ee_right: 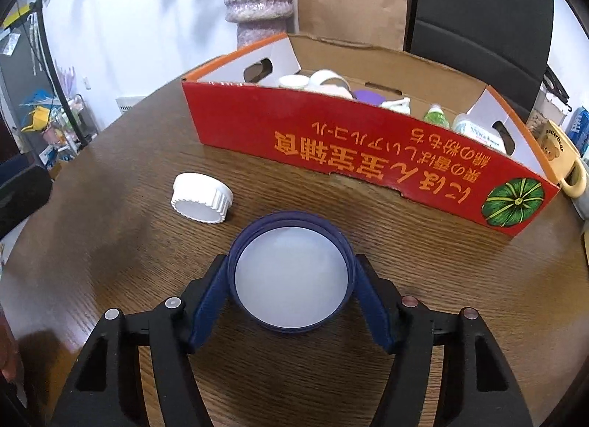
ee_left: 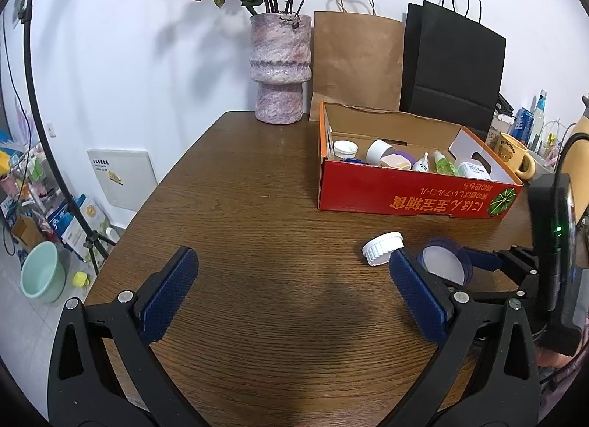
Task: Organize rigid objects
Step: 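Grasp the blue-rimmed white lid with the right tool, then grasp the white ribbed cap with the left tool while the right tool holds the lid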
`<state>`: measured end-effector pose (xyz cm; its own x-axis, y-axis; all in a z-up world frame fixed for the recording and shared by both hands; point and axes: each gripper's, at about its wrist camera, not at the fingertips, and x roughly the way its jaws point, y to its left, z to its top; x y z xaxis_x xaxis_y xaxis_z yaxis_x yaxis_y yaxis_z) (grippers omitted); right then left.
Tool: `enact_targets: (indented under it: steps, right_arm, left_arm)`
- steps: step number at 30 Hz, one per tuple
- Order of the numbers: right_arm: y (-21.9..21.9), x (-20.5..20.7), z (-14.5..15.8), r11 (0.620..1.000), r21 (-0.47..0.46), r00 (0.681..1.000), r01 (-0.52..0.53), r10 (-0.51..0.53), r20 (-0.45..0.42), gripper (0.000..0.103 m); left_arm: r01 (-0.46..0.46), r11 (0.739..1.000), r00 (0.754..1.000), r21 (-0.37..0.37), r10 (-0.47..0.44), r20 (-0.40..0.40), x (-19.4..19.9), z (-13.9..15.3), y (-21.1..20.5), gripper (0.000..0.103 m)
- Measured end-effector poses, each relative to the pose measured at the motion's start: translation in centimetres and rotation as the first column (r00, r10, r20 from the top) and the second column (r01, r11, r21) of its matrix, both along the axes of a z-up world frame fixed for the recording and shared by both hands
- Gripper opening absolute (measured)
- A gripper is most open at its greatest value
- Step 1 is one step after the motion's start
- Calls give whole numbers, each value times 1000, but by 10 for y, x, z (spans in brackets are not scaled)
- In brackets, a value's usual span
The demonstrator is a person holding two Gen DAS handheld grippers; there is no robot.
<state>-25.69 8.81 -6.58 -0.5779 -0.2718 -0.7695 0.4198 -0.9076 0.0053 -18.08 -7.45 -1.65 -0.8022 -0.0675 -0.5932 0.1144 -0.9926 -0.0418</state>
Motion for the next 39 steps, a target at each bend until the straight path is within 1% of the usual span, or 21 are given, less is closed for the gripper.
enact_targets:
  steps: [12, 18, 25, 31, 39]
  right_arm:
    - [10, 4, 9, 1000, -16, 998, 19, -20, -54, 71]
    - [24, 4, 15, 998, -47, 997, 38, -41, -69, 71]
    - [43, 3, 23, 995, -72, 993, 65, -72, -93, 71]
    - [58, 1, 28, 993, -85, 991, 78, -87, -105, 71]
    - [79, -1, 31, 992, -89, 988, 90, -101, -118, 71]
  left_arm:
    - [-21, 1000, 999, -6, 21, 30, -7, -10, -1, 103]
    - [-26, 1000, 999, -6, 26, 43, -11, -14, 2, 103]
    - [-13, 999, 998, -33, 15, 58, -18, -18, 16, 103]
    - [2, 1000, 997, 0, -2, 80, -30, -22, 30, 103]
    - [-19, 1000, 991, 7, 17, 134, -55, -33, 51, 103]
